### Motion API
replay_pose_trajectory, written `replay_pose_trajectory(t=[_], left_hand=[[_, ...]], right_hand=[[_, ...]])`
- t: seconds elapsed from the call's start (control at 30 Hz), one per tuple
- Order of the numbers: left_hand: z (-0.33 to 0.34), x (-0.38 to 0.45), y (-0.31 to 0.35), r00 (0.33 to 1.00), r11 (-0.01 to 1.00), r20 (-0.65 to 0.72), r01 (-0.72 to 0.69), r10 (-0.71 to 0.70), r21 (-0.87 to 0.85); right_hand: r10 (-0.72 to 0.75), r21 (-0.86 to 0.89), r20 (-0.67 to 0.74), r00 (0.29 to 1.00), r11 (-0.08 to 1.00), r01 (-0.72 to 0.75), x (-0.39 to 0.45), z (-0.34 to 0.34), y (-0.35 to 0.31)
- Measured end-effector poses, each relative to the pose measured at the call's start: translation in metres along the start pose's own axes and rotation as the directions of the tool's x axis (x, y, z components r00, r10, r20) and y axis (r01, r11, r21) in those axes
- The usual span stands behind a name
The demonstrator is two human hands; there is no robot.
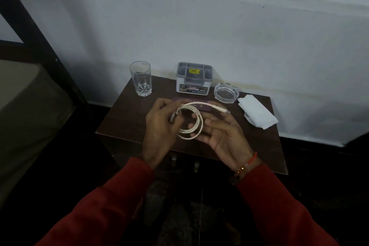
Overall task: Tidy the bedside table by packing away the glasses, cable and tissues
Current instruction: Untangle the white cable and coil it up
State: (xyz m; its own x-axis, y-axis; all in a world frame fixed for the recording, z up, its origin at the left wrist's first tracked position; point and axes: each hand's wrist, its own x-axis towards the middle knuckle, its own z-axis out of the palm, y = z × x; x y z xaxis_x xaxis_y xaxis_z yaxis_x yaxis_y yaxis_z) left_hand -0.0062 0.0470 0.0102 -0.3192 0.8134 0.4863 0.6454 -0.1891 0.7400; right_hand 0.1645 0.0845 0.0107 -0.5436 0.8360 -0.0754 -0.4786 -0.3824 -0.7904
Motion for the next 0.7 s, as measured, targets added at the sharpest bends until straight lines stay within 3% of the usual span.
replay_pose_trajectory(t=[0.13, 0.33, 0.5, 0.7], left_hand=[[-0.001, 0.000, -0.001, 0.999, 0.999, 0.002, 0.047, -0.047, 0.000], [-0.003, 0.002, -0.002, 0.996, 0.996, 0.008, 0.087, -0.088, 0.015], [-0.001, -0.002, 0.002, 0.999, 0.999, 0.015, 0.040, -0.041, 0.008], [0.003, -0.006, 0.007, 0.998, 0.999, 0.046, 0.036, -0.037, 0.009]], right_hand=[[-0.022, -0.002, 0.124, 0.992, 1.000, 0.022, -0.002, -0.001, -0.001], [0.081, 0.022, 0.218, 0.973, 0.996, -0.088, -0.002, 0.000, -0.003], [-0.033, -0.149, 0.086, 0.996, 0.988, 0.046, -0.001, 0.004, 0.007], [-0.147, -0.214, -0.048, 0.988, 0.968, 0.134, 0.001, 0.004, 0.010]])
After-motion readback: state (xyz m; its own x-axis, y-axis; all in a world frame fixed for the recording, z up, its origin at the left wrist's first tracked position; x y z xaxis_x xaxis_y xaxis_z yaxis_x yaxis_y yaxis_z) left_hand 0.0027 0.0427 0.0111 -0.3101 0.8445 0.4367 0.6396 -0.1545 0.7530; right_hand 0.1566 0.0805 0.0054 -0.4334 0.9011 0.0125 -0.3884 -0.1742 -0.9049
